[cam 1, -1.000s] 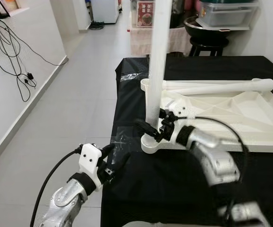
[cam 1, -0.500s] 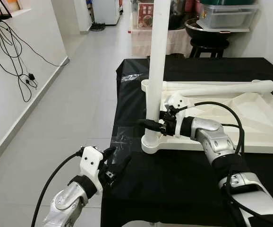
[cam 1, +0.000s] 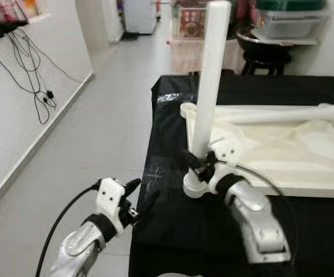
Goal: Building children table
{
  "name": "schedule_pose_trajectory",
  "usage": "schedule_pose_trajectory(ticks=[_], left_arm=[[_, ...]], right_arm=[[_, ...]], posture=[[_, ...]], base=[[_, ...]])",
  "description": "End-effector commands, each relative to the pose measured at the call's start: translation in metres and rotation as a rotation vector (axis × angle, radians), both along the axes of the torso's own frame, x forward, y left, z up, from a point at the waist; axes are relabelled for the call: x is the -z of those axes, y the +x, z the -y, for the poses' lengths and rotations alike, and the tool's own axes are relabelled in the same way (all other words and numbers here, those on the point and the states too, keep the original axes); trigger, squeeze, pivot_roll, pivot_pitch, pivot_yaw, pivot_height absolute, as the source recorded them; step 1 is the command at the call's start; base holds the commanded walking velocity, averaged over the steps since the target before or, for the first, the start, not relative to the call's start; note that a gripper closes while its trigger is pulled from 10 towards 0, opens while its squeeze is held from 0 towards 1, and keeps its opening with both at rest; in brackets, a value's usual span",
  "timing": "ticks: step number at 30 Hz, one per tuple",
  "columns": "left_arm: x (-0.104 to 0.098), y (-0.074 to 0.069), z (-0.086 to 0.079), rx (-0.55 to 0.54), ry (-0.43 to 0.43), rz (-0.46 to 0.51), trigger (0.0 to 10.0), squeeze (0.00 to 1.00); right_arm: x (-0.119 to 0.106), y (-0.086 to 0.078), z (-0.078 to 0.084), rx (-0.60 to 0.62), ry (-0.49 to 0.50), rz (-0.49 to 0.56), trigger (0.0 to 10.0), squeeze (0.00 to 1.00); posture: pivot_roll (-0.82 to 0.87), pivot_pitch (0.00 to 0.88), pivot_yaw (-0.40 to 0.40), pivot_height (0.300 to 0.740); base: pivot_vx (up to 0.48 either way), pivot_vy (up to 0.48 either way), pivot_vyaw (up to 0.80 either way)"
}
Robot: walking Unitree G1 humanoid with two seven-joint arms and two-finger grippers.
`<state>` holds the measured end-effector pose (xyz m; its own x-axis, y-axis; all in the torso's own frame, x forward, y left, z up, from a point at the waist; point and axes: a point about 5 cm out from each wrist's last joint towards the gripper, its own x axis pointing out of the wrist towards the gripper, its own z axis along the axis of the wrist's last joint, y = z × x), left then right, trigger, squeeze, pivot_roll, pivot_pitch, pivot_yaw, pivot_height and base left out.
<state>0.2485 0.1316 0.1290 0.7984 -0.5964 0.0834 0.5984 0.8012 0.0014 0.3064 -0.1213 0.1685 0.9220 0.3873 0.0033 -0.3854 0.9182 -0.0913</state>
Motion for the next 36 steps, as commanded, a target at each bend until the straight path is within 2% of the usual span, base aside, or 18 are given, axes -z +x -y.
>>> schedule_pose_trajectory(ticks=[1, 4, 5, 6, 7, 8, 11, 13, 16, 19, 22, 23, 25, 27, 28, 29, 30, 36], left_arm=[[0.002, 0.001, -0.003, 0.011, 0.014, -0.014, 10.0, 0.0], [0.002, 0.002, -0.004, 0.014, 0.018, -0.015, 10.0, 0.0], [0.002, 0.002, -0.004, 0.003, 0.019, -0.012, 10.0, 0.0], [0.002, 0.002, -0.004, 0.003, 0.019, -0.012, 10.0, 0.0], [0.002, 0.002, -0.004, -0.005, 0.021, -0.01, 10.0, 0.0], [0.001, 0.003, -0.005, -0.017, 0.026, -0.011, 10.0, 0.0], [0.001, 0.004, -0.005, -0.022, 0.03, -0.013, 10.0, 0.0], [0.0, 0.006, -0.009, -0.07, 0.056, -0.016, 10.0, 0.0], [-0.001, 0.009, -0.015, -0.146, 0.061, -0.033, 10.0, 0.0], [0.0, 0.011, -0.018, -0.186, 0.069, -0.039, 10.0, 0.0], [0.0, 0.012, -0.025, -0.275, 0.143, -0.013, 10.0, 0.0], [-0.001, 0.011, -0.025, -0.299, 0.14, -0.004, 10.0, 0.0], [-0.001, 0.011, -0.025, -0.299, 0.14, -0.004, 10.0, 0.0], [-0.002, 0.009, -0.026, -0.339, 0.126, 0.008, 10.0, 0.0], [-0.003, 0.007, -0.027, -0.372, 0.117, 0.015, 10.0, 0.0], [-0.003, 0.007, -0.027, -0.372, 0.117, 0.015, 10.0, 0.0], [-0.003, 0.006, -0.03, -0.425, 0.116, 0.022, 10.0, 0.0], [0.0, 0.007, -0.031, -0.458, 0.134, -0.008, 10.0, 0.0]], right_arm=[[0.032, -0.004, 0.014, 0.077, -0.058, -0.164, 0.0, 0.0], [0.033, 0.0, 0.013, 0.061, -0.059, -0.174, 0.0, 0.0], [0.032, 0.001, 0.013, 0.065, -0.063, -0.168, 4.4, 0.0], [0.032, 0.001, 0.013, 0.065, -0.063, -0.168, 4.4, 0.0], [0.029, -0.001, 0.013, 0.076, -0.05, -0.16, 10.0, 0.0], [0.026, -0.003, 0.013, 0.074, -0.017, -0.144, 10.0, 1.0], [0.024, -0.005, 0.013, 0.073, 0.004, -0.134, 10.0, 1.0], [0.017, -0.017, 0.014, 0.023, 0.067, -0.089, 10.0, 1.0], [0.014, -0.029, 0.021, -0.007, 0.097, -0.053, 10.0, 1.0], [0.013, -0.034, 0.023, -0.021, 0.085, -0.039, 10.0, 1.0], [0.022, -0.053, 0.034, -0.092, 0.019, -0.041, 10.0, 1.0], [0.025, -0.061, 0.037, -0.109, 0.007, -0.052, 10.0, 1.0], [0.025, -0.061, 0.037, -0.109, 0.007, -0.052, 10.0, 1.0], [0.027, -0.071, 0.037, -0.109, 0.002, -0.063, 10.0, 1.0], [0.028, -0.075, 0.034, -0.11, 0.012, -0.069, 10.0, 0.68], [0.028, -0.075, 0.034, -0.11, 0.012, -0.069, 10.0, 0.68], [0.028, -0.079, 0.031, -0.098, 0.019, -0.07, 10.0, 0.0], [0.027, -0.077, 0.034, -0.094, 0.033, -0.065, 10.0, 0.0]], posture=[[-0.08, 0.09, 0.027, 0.74], [-0.09, 0.091, 0.032, 0.74], [-0.09, 0.09, 0.031, 0.74], [-0.09, 0.09, 0.031, 0.74], [-0.09, 0.089, 0.03, 0.74], [-0.09, 0.089, 0.032, 0.74], [-0.09, 0.089, 0.032, 0.74], [-0.1, 0.087, 0.033, 0.74], [-0.11, 0.087, 0.033, 0.74], [-0.11, 0.087, 0.033, 0.74], [-0.13, 0.088, 0.042, 0.74], [-0.14, 0.09, 0.041, 0.74], [-0.14, 0.09, 0.041, 0.74], [-0.14, 0.091, 0.04, 0.74], [-0.14, 0.09, 0.043, 0.74], [-0.14, 0.09, 0.043, 0.74], [-0.14, 0.09, 0.041, 0.74], [-0.14, 0.088, 0.046, 0.74]], base=[[0.0, 0.0, 0.0], [0.0, 0.0, 0.0], [0.0, 0.0, 0.0], [0.0, 0.0, 0.0], [0.0, 0.0, 0.0], [0.0, 0.0, 0.0], [0.0, 0.0, 0.0], [0.0, 0.0, 0.0], [0.0, 0.0, 0.0], [0.0, 0.0, 0.0], [0.0, 0.0, 0.0], [0.0, 0.0, 0.0], [0.0, 0.0, 0.0], [0.0, 0.0, 0.0], [0.0, 0.0, 0.0], [0.0, 0.0, 0.0], [0.0, 0.0, 0.0], [0.0, 0.359, 0.0]])
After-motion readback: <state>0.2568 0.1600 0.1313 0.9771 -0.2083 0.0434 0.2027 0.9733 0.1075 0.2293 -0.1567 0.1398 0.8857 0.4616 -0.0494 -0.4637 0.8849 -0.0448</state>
